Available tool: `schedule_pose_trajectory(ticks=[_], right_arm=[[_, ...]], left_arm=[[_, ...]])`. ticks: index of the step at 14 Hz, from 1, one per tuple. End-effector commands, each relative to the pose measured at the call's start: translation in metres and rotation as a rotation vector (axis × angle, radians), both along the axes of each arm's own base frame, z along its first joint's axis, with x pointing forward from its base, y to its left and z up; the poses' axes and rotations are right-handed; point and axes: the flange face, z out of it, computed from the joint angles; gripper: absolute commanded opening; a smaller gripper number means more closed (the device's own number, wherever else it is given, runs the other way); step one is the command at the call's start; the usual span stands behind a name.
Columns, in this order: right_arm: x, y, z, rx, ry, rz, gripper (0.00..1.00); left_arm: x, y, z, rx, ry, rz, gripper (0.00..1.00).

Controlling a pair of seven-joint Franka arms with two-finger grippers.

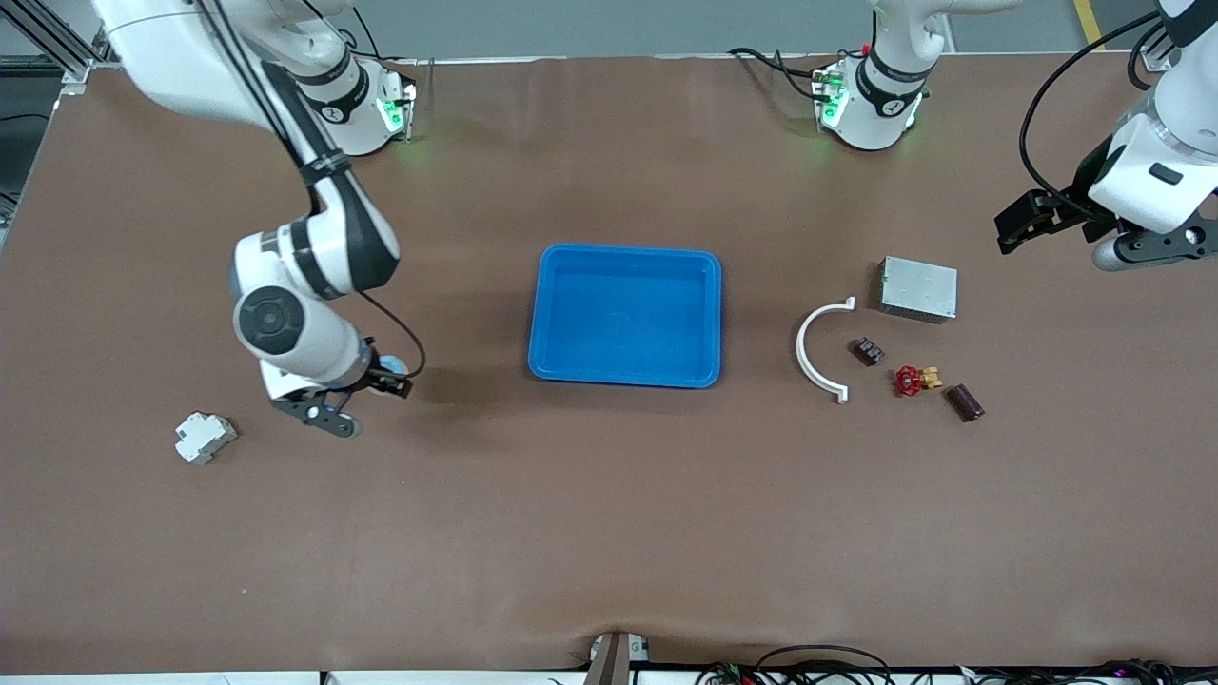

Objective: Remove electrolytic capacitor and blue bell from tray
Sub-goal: 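Lift the bell with the right gripper while the left gripper returns to rest, then lower the second bell beside the first bell and open the right gripper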

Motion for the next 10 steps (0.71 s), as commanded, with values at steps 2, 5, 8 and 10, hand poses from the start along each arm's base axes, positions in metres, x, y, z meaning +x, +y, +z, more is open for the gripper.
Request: schedule_pose_trajectory(ticks=[2,5,8,10], right_arm=[[-0.002,-0.061,-0.005,0.023,-0.029,0.098,0.0],[0.0,-0.109,-0.018,0.035,-0.054,0.143,0.0],[0.002,-0.155,-0.032,0.044,-0.067,0.182,0.0],[0.002,-0.172,-0.048,0.05,-0.075,0.194,0.0]], left_arm=[[-0.012,-0.004,0.026,-0.086,-0.041,-0.014,1.0],[-0.019,-0.005,0.034,-0.085,-0.03,-0.016,1.0],[-0.02,-0.002,0.037,-0.064,-0.029,-0.02,1.0],[-0.019,0.0,0.039,-0.042,-0.034,-0.029,1.0]])
